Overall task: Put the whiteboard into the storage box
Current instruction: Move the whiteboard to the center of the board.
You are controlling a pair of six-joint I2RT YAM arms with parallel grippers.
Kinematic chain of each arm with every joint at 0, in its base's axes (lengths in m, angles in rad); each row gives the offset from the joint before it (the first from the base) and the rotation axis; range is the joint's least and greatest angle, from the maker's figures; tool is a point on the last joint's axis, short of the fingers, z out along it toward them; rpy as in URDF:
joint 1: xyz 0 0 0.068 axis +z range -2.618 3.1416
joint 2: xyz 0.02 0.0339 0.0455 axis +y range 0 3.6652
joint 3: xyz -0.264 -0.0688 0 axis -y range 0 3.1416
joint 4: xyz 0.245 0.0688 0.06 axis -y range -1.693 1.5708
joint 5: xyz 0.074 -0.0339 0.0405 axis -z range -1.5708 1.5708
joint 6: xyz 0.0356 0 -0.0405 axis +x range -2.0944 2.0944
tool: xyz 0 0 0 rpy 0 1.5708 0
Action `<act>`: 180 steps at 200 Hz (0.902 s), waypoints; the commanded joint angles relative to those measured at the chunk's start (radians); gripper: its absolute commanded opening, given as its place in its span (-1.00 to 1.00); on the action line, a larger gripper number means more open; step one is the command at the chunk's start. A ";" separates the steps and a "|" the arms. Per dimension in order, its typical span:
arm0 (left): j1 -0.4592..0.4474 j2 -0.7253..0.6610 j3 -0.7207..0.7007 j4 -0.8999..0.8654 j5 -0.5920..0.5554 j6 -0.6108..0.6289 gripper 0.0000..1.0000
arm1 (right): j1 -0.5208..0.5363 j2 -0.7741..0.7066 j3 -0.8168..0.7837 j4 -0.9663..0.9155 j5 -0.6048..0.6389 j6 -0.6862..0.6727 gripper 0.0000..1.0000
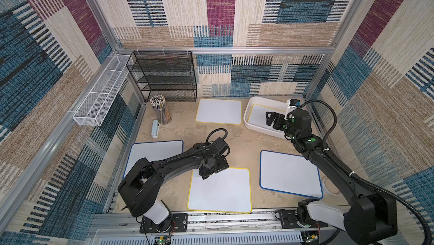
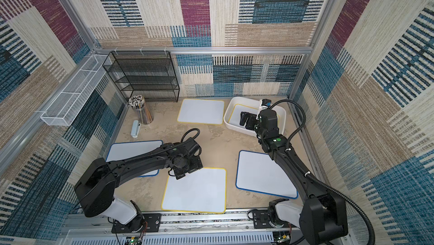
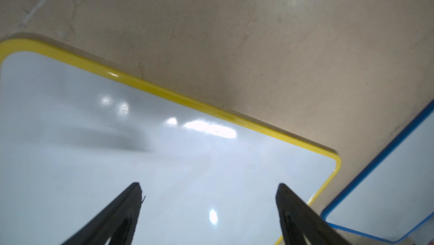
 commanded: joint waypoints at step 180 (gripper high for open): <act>0.059 0.511 0.521 0.130 0.035 0.320 0.73 | 0.112 -0.157 -0.099 -0.061 0.015 0.023 1.00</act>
